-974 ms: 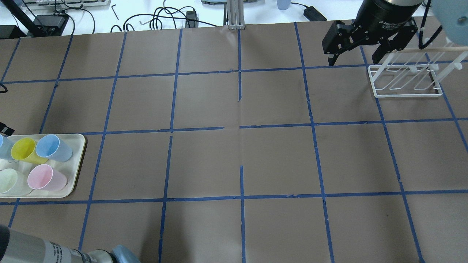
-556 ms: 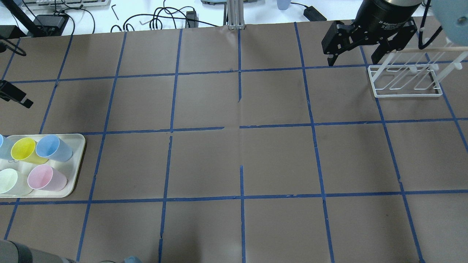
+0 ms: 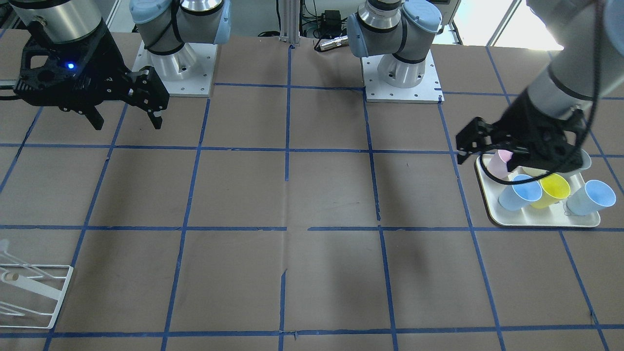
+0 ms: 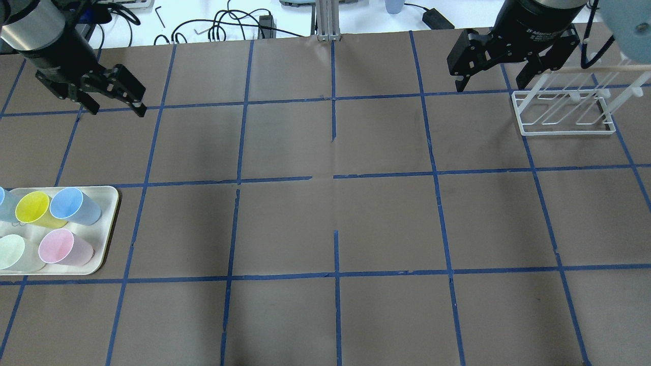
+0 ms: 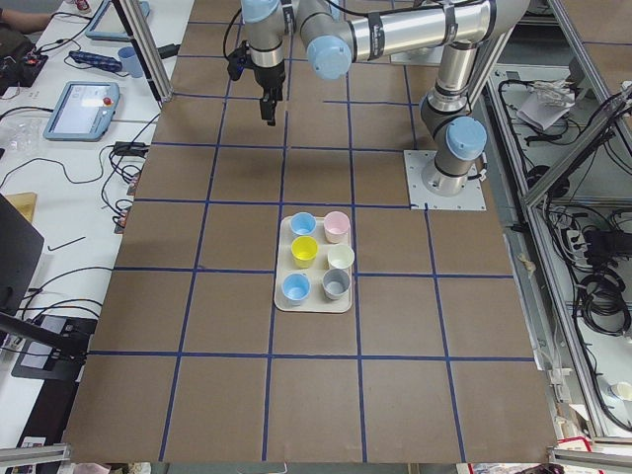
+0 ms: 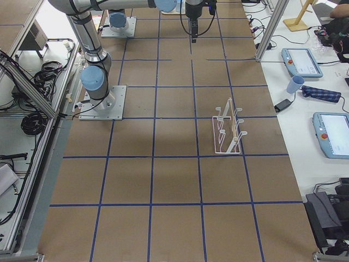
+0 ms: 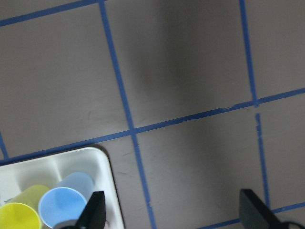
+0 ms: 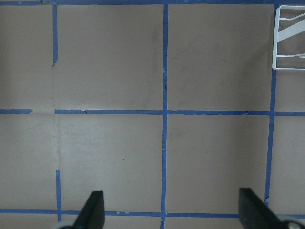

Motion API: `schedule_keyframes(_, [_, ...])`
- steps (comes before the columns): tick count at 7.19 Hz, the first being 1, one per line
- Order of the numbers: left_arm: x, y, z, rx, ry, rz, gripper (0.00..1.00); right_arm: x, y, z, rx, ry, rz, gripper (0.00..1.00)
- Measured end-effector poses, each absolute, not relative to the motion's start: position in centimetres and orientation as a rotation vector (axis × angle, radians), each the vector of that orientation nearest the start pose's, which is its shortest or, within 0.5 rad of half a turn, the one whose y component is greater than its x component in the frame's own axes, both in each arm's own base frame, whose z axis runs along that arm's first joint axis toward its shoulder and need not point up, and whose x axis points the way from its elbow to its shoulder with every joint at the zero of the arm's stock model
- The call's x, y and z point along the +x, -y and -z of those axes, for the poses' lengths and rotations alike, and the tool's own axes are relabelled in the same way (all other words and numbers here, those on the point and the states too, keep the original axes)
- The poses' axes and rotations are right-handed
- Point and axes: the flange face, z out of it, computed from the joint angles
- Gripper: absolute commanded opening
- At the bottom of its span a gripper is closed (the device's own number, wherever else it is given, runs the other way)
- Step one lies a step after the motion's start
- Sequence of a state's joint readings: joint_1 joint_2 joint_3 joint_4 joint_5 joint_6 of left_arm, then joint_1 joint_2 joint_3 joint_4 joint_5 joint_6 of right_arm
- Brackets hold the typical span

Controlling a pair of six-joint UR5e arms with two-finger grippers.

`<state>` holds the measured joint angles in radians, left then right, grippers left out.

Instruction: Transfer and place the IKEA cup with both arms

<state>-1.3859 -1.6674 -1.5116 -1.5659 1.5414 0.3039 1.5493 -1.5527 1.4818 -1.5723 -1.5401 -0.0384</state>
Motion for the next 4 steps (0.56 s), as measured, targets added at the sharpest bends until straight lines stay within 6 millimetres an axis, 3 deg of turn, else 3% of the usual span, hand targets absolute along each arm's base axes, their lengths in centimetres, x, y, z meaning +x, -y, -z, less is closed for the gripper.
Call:
schedule_keyframes(1, [-8.2, 52.6, -48.1, 0.118, -3.174, -0.053, 1.00, 12.5, 50.8, -52.4, -0.028, -3.111, 0.115, 1.00])
schedule_keyframes(2, [-11.2, 50.9, -49.1, 0.054, -3.174, -0.061, 1.00, 12.5, 50.8, -52.4, -0.028, -3.111, 0.116, 1.00])
schedule_keyframes(4, [-13.2, 49.4, -49.8, -0.022, -3.168, -0.075, 1.00, 12.5, 50.8, -52.4, -0.030, -3.111, 0.116, 1.00])
